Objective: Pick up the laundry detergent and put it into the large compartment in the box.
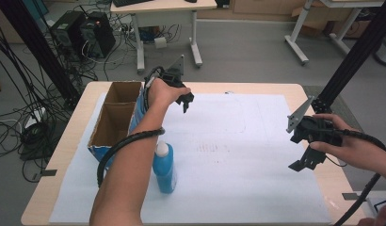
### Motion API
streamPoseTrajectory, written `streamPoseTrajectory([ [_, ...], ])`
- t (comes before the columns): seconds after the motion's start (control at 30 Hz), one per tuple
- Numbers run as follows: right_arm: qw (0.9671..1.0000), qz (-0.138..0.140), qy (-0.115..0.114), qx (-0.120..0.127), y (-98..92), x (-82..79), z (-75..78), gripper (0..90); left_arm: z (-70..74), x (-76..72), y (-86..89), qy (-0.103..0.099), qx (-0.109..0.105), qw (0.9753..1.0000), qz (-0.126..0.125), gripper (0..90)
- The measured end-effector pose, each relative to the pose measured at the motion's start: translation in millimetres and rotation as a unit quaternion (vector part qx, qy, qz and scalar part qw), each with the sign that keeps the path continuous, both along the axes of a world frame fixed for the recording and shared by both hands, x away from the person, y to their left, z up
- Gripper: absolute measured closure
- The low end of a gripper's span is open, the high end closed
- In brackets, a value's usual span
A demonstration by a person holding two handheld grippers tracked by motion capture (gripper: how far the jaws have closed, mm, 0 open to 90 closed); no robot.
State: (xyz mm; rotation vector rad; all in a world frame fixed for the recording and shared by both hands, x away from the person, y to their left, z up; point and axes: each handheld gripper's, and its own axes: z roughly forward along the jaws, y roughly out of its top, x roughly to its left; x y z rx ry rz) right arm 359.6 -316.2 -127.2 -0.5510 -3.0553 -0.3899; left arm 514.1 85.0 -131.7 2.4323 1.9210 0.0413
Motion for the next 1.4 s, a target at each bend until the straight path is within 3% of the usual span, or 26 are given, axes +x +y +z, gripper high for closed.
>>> streamPoseTrajectory([
  [0.87, 1.0000, 0.000, -0.002, 0.002, -2.4, -1.8, 0.3, 4.9, 9.0, -4.7, -2.4, -0.007, 0.000, 1.0000, 0.000, 6.8],
  [1.4, 1.0000, 0.004, -0.005, -0.001, 2.0, -4.2, 3.0, 4.8, 36.4, -25.9, 2.4, -0.029, -0.001, 0.9996, 0.000, 6.7],
])
